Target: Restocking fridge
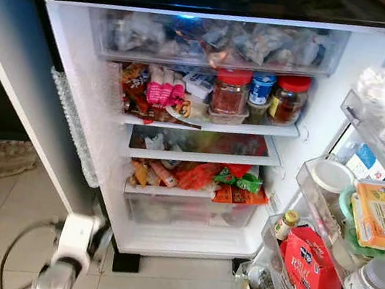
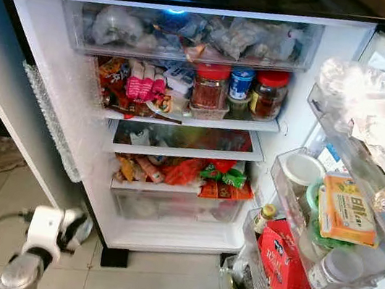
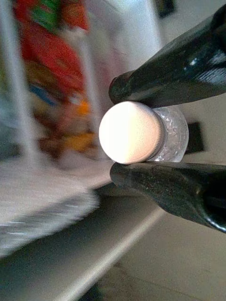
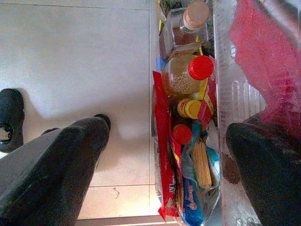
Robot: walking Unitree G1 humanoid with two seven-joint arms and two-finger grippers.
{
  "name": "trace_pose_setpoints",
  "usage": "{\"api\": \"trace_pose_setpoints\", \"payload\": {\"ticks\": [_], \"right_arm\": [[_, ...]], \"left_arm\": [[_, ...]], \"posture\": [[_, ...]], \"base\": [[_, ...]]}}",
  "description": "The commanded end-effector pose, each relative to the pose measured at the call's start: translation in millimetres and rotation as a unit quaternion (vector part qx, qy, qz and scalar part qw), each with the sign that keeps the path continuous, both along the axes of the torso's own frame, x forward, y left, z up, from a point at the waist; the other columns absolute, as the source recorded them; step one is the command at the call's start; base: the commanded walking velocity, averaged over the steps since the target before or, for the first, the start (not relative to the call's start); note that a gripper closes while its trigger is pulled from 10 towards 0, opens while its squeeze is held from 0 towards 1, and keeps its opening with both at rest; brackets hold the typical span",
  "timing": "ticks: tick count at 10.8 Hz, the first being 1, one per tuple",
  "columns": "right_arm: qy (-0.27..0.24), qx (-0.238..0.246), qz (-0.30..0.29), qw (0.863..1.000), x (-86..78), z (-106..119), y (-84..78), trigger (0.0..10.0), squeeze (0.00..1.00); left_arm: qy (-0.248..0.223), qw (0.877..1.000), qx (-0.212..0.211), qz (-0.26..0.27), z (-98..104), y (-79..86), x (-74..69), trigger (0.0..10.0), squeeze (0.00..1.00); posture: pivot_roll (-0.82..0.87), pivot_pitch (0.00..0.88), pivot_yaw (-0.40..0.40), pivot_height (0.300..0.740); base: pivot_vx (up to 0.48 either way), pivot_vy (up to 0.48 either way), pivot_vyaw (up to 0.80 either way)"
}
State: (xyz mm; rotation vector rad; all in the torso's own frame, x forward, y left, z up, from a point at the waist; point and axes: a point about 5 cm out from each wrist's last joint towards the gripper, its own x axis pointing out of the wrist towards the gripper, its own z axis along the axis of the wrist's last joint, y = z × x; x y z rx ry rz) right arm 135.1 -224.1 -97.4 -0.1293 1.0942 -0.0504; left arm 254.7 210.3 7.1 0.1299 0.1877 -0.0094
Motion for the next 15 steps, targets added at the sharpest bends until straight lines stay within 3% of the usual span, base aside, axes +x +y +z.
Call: {"api": "trace_pose_setpoints", "payload": {"ticks": [1, 3, 6, 8, 15], "right_arm": [[0.004, -0.009, -0.003, 1.0, -2.7, 0.1, -4.8, 10.0, 0.0], [0.0, -0.013, -0.016, 1.0, -3.3, 0.1, -5.5, 10.0, 0.0], [0.001, -0.019, -0.014, 1.0, -2.3, 0.4, -6.0, 10.0, 0.0], [0.001, -0.016, -0.017, 1.0, -3.2, -0.2, -4.5, 10.0, 0.0], [0.002, -0.023, -0.023, 0.999, -5.1, -0.7, -5.4, 10.0, 0.0]], "left_arm": [[-0.015, 1.0, 0.001, -0.014, 4.1, -5.7, -2.3, 10.0, 0.0], [-0.041, 0.999, -0.006, -0.021, 13.8, -5.2, -8.6, 10.0, 0.0], [-0.043, 0.999, -0.029, -0.002, 22.1, 2.2, -9.5, 10.0, 0.0], [-0.036, 0.999, -0.039, -0.008, 22.2, -2.7, -9.7, 10.0, 0.0], [-0.024, 0.997, -0.068, -0.017, 25.3, -9.2, -4.3, 10.0, 0.0]], "posture": [[-0.01, 0.0, -0.005, 0.74], [-0.03, 0.0, 0.007, 0.74], [-0.01, 0.0, -0.001, 0.74], [-0.02, 0.0, 0.005, 0.74], [-0.02, 0.0, 0.006, 0.74]], "base": [[0.0, 0.0, 0.0], [0.0, 0.0, 0.0], [0.0, 0.0, 0.0], [0.0, 0.0, 0.0], [0.261, 0.0, 0.0]]}}
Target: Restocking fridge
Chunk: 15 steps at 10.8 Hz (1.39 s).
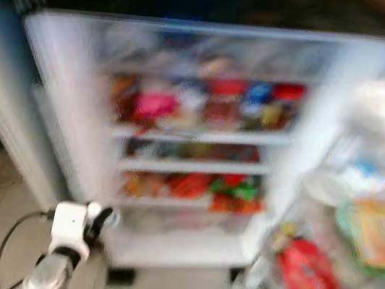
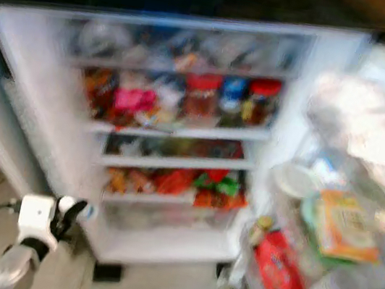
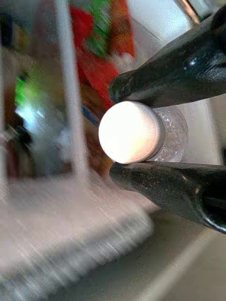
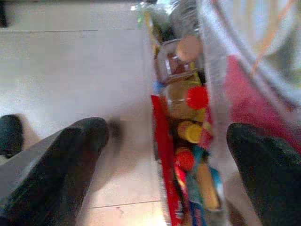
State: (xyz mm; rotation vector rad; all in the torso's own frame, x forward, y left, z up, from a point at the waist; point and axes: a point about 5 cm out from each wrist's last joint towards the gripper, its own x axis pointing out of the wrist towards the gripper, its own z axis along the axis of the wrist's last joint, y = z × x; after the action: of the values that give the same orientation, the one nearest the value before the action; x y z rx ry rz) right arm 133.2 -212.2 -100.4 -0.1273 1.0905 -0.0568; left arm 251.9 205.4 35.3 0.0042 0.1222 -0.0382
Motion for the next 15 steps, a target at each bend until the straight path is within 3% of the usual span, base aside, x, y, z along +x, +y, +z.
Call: {"api": "trace_pose_setpoints", "payload": {"ticks": [1, 10, 15], "right_arm": [[0.006, -0.023, -0.019, 1.0, -3.3, 2.2, -17.4, 10.0, 0.0], [0.011, -0.002, -0.008, 1.0, -2.6, 1.9, -14.9, 10.0, 0.0], [0.005, 0.015, -0.013, 1.0, -1.1, 2.4, -13.8, 10.0, 0.0]], "left_arm": [[0.011, 1.0, -0.007, -0.014, -3.1, -5.8, -2.2, 10.0, 0.0], [0.013, 1.0, -0.013, -0.015, -3.1, -7.3, -0.4, 10.0, 0.0], [0.015, 1.0, -0.014, -0.012, -4.7, -6.5, -0.9, 10.0, 0.0]], "posture": [[-0.02, 0.0, 0.008, 0.74], [-0.02, 0.0, 0.007, 0.74], [-0.03, 0.0, 0.008, 0.74]], "base": [[0.292, 0.0, 0.0], [0.31, 0.0, 0.0], [0.0, 0.0, 0.0]]}}
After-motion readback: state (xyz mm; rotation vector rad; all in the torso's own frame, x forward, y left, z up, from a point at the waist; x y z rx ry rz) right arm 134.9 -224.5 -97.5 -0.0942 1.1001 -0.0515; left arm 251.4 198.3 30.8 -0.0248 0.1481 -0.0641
